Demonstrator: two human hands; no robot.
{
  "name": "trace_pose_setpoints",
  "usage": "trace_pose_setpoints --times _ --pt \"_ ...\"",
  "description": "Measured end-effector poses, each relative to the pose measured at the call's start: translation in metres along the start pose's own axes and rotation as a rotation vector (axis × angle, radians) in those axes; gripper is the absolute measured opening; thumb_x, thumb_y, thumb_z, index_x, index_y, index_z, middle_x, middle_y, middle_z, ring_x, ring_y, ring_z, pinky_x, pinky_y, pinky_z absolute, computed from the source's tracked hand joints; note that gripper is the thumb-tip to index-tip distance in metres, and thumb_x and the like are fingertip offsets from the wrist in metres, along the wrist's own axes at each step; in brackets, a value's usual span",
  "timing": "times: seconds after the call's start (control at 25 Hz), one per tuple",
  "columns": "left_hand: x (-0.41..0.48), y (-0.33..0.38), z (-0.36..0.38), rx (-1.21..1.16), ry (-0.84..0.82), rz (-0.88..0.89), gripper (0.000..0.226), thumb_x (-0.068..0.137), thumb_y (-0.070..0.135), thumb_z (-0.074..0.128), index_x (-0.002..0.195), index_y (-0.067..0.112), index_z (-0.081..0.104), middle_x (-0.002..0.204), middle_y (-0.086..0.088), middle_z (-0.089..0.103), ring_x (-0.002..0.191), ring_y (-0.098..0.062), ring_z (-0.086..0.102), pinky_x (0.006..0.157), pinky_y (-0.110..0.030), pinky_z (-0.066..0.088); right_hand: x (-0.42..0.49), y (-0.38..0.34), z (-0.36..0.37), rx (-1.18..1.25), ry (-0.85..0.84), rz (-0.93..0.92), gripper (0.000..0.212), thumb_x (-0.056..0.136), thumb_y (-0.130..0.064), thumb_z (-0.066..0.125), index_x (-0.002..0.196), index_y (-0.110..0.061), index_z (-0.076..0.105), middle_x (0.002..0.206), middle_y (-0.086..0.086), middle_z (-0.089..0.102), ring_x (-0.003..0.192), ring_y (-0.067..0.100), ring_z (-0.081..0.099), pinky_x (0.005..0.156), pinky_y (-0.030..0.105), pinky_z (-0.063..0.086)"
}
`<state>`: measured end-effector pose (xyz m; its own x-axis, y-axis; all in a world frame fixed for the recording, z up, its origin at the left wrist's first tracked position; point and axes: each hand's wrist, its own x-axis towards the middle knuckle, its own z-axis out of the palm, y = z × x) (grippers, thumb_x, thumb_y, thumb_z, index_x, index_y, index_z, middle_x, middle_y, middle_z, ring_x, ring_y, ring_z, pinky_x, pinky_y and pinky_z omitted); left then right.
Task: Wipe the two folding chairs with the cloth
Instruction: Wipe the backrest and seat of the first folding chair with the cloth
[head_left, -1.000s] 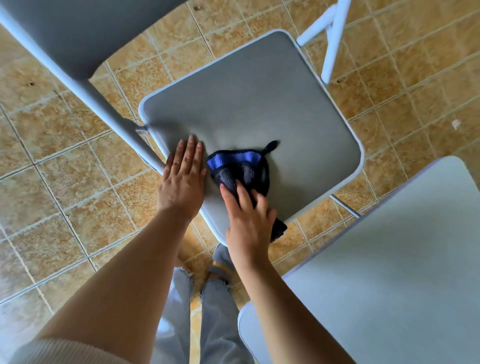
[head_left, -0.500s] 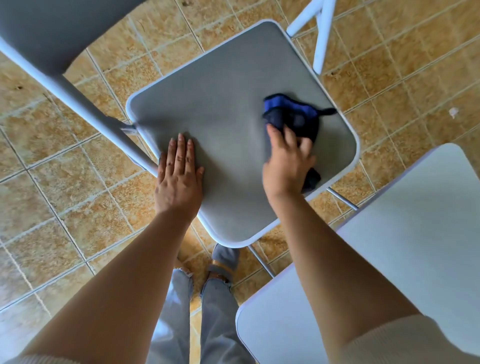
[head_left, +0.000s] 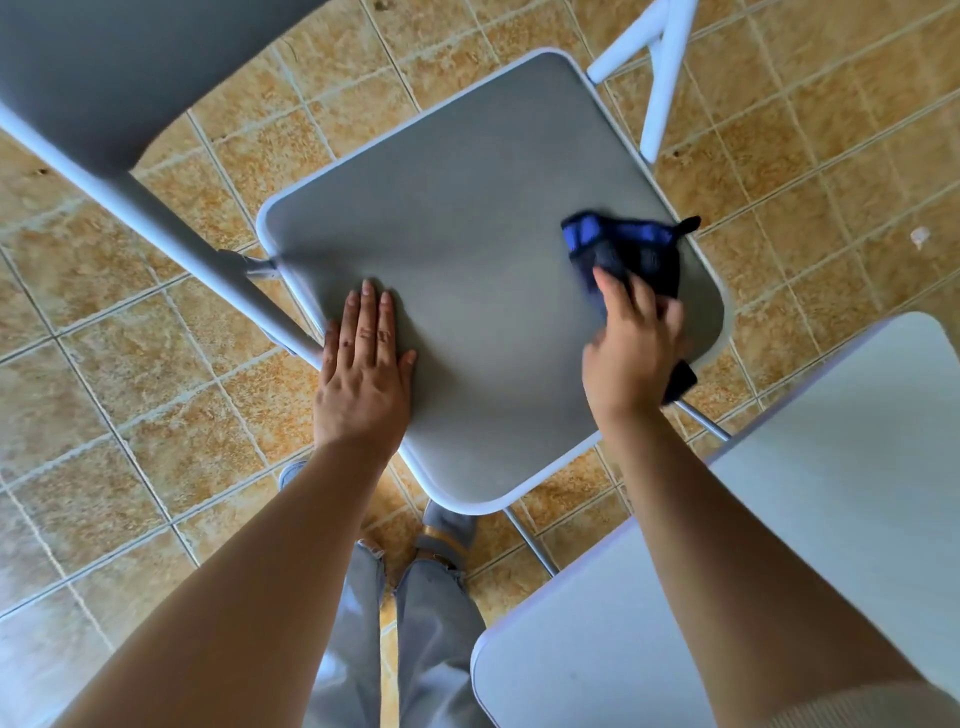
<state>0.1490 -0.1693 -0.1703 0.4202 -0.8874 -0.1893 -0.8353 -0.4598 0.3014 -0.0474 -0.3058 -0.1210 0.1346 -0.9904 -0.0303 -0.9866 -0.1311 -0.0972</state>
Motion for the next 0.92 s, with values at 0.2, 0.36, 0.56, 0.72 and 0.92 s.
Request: trace_pose_setpoints --times 0.2,0.36,0.56,0.72,0.92 --pt "-0.001 -0.001 -0.002 0.019 -0.025 -0.002 0.059 0.101 0.036 0.023 0.153 0.011 0.007 0.161 -0.005 0.004 0.148 -0.016 0.000 0.121 -0.037 0.006 0.019 -0.075 0.014 0.013 -0.078 -0.300 0.063 0.070 -0.008 0.061 0.127 -0.034 0.055 0.130 -0.004 0.056 0.104 0.035 0.050 0.075 0.046 0.041" --pt "-0.003 0.003 -0.006 0.020 -0.031 -0.032 0.061 0.099 0.038 0.019 0.153 0.011 0.008 0.161 -0.005 0.004 0.148 -0.015 0.000 0.121 -0.034 0.003 -0.036 -0.044 0.011 -0.029 -0.106 -0.514 0.065 0.073 -0.004 0.054 0.129 -0.036 0.052 0.133 -0.008 0.054 0.110 0.030 0.050 0.072 0.042 0.040" --pt "-0.023 0.006 -0.001 0.015 -0.008 -0.032 0.062 0.099 0.036 0.028 0.153 0.011 0.012 0.160 -0.006 0.009 0.148 -0.016 0.003 0.120 -0.031 0.000 -0.009 -0.004 0.003 0.039 -0.003 -0.150 0.064 0.075 -0.002 0.044 0.132 -0.029 0.052 0.133 0.000 0.055 0.107 0.034 0.046 0.079 0.051 0.045" --pt "-0.038 0.003 -0.001 0.024 -0.029 -0.011 0.062 0.099 0.036 0.029 0.153 0.011 0.011 0.161 -0.005 0.008 0.148 -0.016 0.003 0.119 -0.034 0.005 0.047 -0.070 0.013 0.080 -0.063 -0.080 0.067 0.074 -0.001 0.060 0.133 -0.031 0.050 0.136 -0.003 0.051 0.115 0.035 0.042 0.083 0.050 0.040" --pt "-0.047 -0.009 -0.014 0.031 -0.019 -0.027 0.059 0.100 0.035 0.026 0.152 0.009 0.013 0.160 -0.005 0.008 0.148 -0.015 0.003 0.120 -0.033 0.002 0.026 -0.138 0.027 0.002 -0.197 -0.491 0.063 0.079 -0.006 0.056 0.133 -0.038 0.048 0.139 -0.010 0.047 0.118 0.030 0.041 0.084 0.047 0.039"
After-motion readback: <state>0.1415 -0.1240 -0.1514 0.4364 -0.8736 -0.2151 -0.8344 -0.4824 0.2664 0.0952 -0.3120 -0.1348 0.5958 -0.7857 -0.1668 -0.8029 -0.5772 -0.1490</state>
